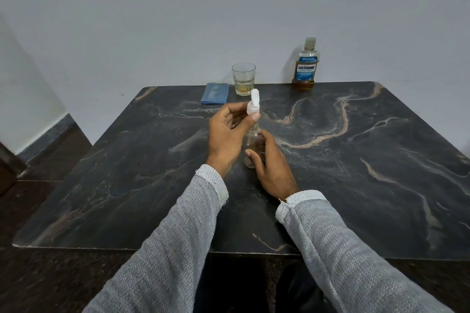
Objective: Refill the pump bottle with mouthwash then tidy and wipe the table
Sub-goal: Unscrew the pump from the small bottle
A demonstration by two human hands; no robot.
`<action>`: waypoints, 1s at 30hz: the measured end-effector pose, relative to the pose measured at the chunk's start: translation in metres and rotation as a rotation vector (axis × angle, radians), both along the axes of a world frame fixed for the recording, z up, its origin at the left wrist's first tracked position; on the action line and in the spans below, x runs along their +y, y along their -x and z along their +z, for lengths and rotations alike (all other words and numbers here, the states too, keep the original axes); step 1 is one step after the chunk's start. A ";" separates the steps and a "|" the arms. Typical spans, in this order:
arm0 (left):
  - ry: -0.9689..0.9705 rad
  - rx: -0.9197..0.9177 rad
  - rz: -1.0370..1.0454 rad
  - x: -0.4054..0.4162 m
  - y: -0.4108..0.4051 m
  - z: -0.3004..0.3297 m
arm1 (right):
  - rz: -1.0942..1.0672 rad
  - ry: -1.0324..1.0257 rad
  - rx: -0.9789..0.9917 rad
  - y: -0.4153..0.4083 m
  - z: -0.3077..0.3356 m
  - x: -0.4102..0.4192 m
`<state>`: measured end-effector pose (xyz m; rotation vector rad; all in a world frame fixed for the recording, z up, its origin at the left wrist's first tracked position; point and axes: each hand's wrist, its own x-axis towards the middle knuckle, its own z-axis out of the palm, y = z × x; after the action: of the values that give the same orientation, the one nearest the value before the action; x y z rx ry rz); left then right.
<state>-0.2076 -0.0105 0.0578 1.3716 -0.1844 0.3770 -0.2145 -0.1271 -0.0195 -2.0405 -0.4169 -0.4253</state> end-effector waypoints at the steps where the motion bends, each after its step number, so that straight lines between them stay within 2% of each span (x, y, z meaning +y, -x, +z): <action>1: 0.007 -0.011 0.005 0.000 0.000 0.005 | 0.001 -0.004 0.002 0.000 0.000 0.000; 8: 0.027 -0.092 0.066 0.013 -0.001 0.049 | 0.009 -0.004 0.021 -0.001 -0.002 0.000; 13: -0.078 -0.056 0.242 0.032 -0.015 0.067 | 0.015 -0.012 0.050 -0.001 -0.002 -0.002; 18: -0.282 0.106 0.349 0.050 -0.036 0.055 | 0.013 -0.002 0.047 0.000 -0.002 -0.002; 23: -0.585 0.279 0.409 0.062 -0.055 0.023 | 0.010 -0.011 0.057 0.002 0.000 -0.001; 30: -0.791 0.526 0.336 0.070 -0.072 -0.015 | 0.002 -0.004 0.060 0.003 0.003 -0.001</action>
<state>-0.1359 0.0593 0.0431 2.2438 0.3804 0.2066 -0.2174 -0.1283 -0.0167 -2.0436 -0.3810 -0.3626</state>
